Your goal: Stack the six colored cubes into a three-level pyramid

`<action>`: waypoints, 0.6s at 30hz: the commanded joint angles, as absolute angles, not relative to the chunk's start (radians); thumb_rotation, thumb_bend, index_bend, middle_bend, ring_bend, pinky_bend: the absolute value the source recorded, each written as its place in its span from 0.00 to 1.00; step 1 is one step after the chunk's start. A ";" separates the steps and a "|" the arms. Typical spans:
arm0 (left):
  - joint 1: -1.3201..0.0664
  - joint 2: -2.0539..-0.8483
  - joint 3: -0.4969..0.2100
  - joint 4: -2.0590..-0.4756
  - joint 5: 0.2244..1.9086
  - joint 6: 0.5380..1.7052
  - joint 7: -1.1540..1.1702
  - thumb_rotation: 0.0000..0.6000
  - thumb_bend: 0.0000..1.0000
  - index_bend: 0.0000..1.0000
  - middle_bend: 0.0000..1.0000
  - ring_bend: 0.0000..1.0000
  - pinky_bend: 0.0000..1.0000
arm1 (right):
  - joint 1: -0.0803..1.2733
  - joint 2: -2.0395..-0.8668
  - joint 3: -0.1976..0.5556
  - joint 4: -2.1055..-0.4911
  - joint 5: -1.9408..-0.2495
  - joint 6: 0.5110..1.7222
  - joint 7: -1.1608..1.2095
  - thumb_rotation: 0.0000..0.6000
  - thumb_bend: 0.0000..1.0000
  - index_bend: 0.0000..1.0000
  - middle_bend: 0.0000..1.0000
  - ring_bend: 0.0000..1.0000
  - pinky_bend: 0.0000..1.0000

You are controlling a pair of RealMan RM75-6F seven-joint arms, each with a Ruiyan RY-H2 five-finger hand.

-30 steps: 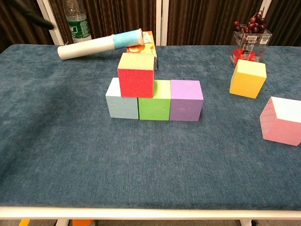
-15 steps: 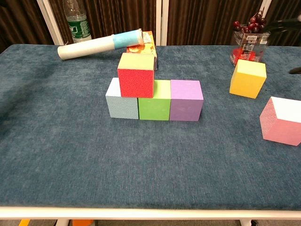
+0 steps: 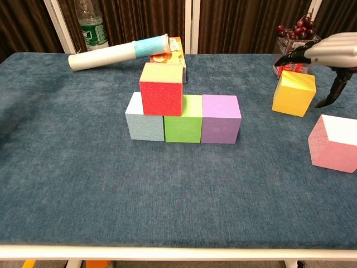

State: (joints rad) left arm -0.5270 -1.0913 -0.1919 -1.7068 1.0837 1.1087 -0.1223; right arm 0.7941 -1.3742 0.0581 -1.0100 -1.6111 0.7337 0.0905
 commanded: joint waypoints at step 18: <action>-0.485 -1.090 -0.219 -1.685 1.098 1.110 -0.176 1.00 0.06 0.19 0.20 0.07 0.06 | 0.816 -1.501 -0.003 -0.760 -1.670 0.925 0.284 1.00 0.28 0.25 0.41 0.13 0.05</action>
